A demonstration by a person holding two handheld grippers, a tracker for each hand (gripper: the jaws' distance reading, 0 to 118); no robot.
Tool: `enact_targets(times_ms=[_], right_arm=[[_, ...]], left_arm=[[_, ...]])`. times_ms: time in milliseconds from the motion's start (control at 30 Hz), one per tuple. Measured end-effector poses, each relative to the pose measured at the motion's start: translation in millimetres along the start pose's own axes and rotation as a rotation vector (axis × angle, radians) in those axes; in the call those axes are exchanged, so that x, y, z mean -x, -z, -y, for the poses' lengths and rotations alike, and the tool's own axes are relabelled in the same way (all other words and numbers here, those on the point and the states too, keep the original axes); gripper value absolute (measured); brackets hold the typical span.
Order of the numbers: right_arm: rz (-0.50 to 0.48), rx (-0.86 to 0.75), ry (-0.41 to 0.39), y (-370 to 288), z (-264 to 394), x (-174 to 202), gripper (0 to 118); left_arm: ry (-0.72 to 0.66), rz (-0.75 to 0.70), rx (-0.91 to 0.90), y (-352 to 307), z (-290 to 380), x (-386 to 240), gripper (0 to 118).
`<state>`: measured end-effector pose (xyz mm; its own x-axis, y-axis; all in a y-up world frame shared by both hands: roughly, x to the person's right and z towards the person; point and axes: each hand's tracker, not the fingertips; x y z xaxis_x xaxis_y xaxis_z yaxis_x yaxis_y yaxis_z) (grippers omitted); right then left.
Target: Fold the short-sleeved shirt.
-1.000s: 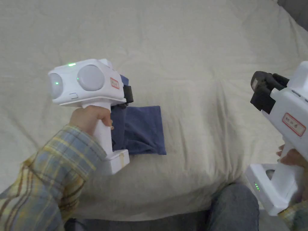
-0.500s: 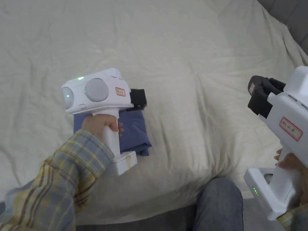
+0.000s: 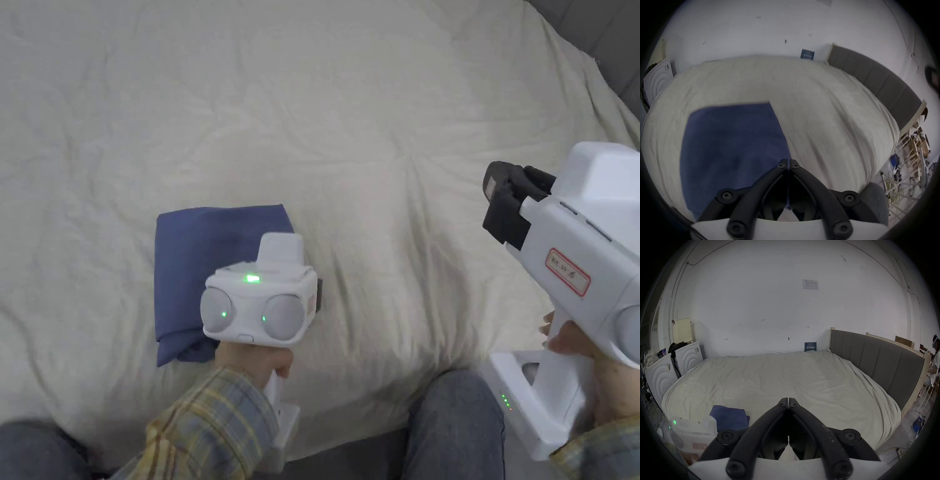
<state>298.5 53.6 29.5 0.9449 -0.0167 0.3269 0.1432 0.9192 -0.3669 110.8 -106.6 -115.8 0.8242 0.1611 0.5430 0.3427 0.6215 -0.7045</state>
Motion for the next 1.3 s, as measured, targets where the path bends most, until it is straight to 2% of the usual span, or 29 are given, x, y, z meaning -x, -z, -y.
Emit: enact_targets(times_ms=[100, 233, 333, 400, 500, 600, 700, 900, 1033, 1133, 1200, 1233, 1267, 1300], right_arm=[[0.002, 0.002, -0.001, -2, 0, 0, 1], [-0.017, 0.002, -0.025, -3, -4, 8, 1], [-0.038, -0.013, -0.041, 0, -9, 18, 1], [-0.062, -0.023, -0.04, 4, -15, 27, 1], [-0.106, -0.043, -0.051, 13, -22, 48, 1], [-0.159, -0.057, -0.067, 26, -23, 79, 1], [-0.203, -0.041, -0.055, 53, -11, 112, 1], [-0.222, 0.126, -0.094, 120, 54, 172, 1], [-0.194, 0.281, -0.142, 155, 98, 193, 1], [-0.184, 0.372, -0.145, 169, 118, 198, 1], [-0.17, 0.42, -0.127, 179, 131, 198, 1], [-0.164, 0.445, -0.12, 177, 133, 196, 1], [-0.159, 0.467, -0.114, 174, 135, 195, 1], [-0.165, 0.437, -0.126, 175, 129, 197, 1]], left_arm=[[-0.037, 0.01, 0.027, 11, 15, 3, 0], [-0.066, 0.037, 0.022, -16, -11, 6, 0], [-0.058, 0.061, -0.216, -64, -30, 14, 0], [-0.016, 0.002, -0.366, -100, -45, 24, 0], [0.033, -0.17, -0.556, -133, -57, 47, 0], [0.051, -0.327, -0.661, -150, -54, 72, 0], [0.054, -0.429, -0.674, -158, -46, 90, 0], [0.023, -0.451, -0.619, -152, -27, 113, 0], [-0.005, -0.44, -0.578, -144, -20, 123, 0], [-0.009, -0.43, -0.553, -136, -20, 127, 1], [-0.029, -0.391, -0.517, -132, -24, 133, 10], [-0.048, -0.365, -0.496, -130, -27, 136, 24], [-0.067, -0.334, -0.483, -128, -30, 141, 44], [-0.088, -0.304, -0.463, -126, -36, 148, 70]])
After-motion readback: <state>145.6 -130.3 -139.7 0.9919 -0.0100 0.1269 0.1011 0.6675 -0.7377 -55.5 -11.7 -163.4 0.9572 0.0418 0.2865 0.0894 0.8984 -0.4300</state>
